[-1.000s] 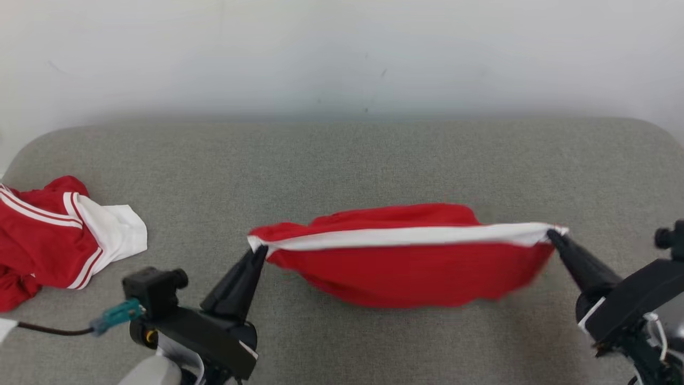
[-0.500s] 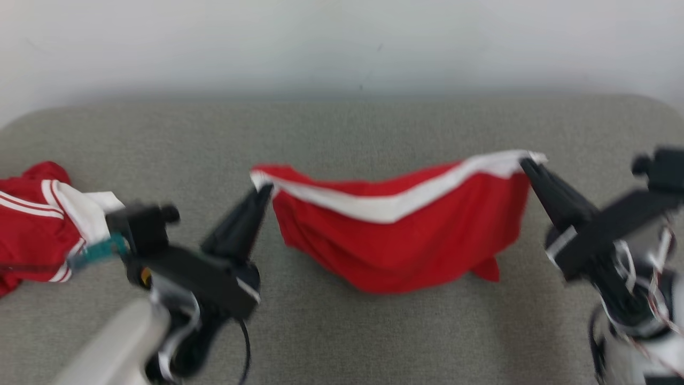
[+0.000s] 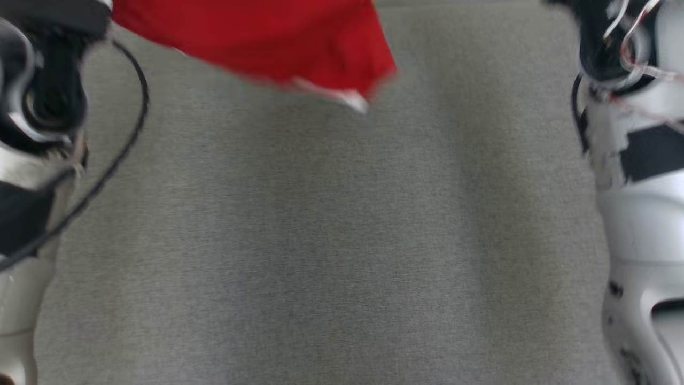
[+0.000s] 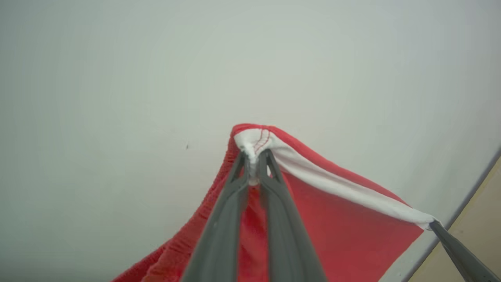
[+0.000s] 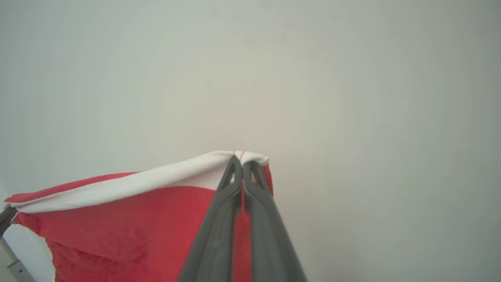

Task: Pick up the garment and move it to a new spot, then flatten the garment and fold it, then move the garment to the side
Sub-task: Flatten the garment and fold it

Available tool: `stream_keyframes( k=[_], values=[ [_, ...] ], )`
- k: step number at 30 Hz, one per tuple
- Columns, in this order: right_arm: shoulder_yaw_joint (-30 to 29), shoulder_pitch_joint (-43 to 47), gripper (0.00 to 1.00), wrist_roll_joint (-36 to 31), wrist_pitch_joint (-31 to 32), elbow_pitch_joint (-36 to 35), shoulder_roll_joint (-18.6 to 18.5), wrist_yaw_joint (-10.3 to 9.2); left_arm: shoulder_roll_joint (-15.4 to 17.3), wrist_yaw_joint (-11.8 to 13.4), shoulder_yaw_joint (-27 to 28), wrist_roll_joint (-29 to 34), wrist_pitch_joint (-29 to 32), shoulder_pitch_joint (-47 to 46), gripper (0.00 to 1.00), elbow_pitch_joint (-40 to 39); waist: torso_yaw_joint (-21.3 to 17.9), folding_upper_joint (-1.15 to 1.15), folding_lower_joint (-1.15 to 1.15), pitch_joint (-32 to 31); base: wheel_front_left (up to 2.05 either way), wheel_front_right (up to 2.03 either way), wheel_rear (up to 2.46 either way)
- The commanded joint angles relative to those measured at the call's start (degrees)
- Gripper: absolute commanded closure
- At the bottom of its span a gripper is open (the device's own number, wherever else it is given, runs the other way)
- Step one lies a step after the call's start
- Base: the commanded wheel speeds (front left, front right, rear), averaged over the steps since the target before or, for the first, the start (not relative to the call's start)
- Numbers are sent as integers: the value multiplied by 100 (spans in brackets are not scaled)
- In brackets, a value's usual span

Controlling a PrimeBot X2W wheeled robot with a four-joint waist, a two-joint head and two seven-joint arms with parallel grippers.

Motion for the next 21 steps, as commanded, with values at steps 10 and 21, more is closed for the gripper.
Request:
stream_keyframes(
  k=[10,21],
  values=[
    [838,-337,100,-234,-1360,1013,-656,-3,-194,-644,217,-11,-675,436,100,66,-139,-1,-2,189,0,0,0],
    [2445,1210,100,748,-630,1051,-1330,-3,-1075,-834,49,437,-821,2553,100,937,-75,-1,-2,-46,0,0,0]
  ],
)
